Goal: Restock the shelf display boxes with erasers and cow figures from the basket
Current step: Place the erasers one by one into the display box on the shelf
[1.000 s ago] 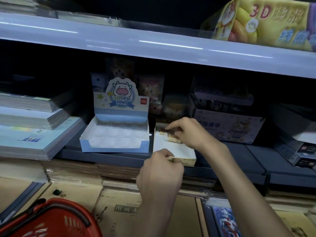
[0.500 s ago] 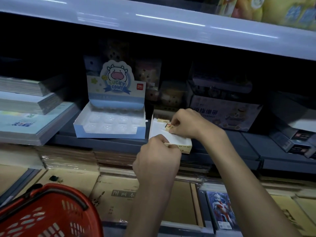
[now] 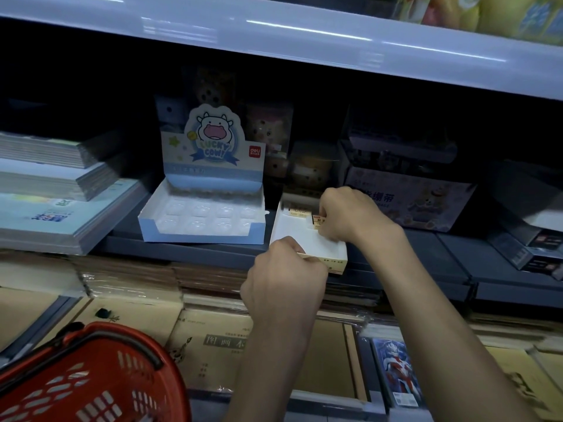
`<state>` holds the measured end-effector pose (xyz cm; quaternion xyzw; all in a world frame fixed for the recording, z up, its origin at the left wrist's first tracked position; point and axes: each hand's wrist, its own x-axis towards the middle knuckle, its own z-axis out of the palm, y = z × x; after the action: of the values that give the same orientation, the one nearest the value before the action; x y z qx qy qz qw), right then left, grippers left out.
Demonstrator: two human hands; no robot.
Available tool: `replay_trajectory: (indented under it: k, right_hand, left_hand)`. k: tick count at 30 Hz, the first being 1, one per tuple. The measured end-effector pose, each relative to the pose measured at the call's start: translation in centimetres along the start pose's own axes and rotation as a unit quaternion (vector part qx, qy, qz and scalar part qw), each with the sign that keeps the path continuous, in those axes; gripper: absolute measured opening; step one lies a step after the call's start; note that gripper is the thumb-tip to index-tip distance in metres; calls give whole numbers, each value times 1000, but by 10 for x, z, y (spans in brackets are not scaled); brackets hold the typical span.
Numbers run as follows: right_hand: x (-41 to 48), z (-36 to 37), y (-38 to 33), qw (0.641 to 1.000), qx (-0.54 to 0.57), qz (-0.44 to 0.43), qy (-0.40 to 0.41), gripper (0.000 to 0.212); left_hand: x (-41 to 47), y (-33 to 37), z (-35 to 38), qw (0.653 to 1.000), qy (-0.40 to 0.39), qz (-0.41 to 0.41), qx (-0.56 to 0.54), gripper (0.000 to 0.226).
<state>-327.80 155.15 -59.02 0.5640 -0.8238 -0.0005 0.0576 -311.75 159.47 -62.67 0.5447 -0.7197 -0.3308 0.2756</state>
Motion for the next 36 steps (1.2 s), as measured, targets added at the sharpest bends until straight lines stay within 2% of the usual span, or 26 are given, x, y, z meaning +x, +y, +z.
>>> replay_trajectory:
  k: [6, 18, 23, 27, 36]
  right_hand:
    - [-1, -3, 4, 998, 62, 2, -32, 21]
    - [-5, -7, -9, 999, 28, 28, -31, 27]
    - [0, -5, -8, 997, 55, 25, -53, 14]
    - [1, -5, -3, 996, 81, 12, -46, 26]
    - [-1, -7, 14, 997, 71, 4, 41, 25]
  left_hand:
    - [0, 0, 3, 1000, 7, 8, 8, 9]
    - [-1, 2, 2, 1000, 8, -4, 10, 10]
    - [-1, 3, 0, 1000, 1, -6, 5, 11]
    - [-1, 3, 0, 1000, -3, -8, 3, 12]
    - [-2, 4, 0, 1000, 3, -8, 8, 11]
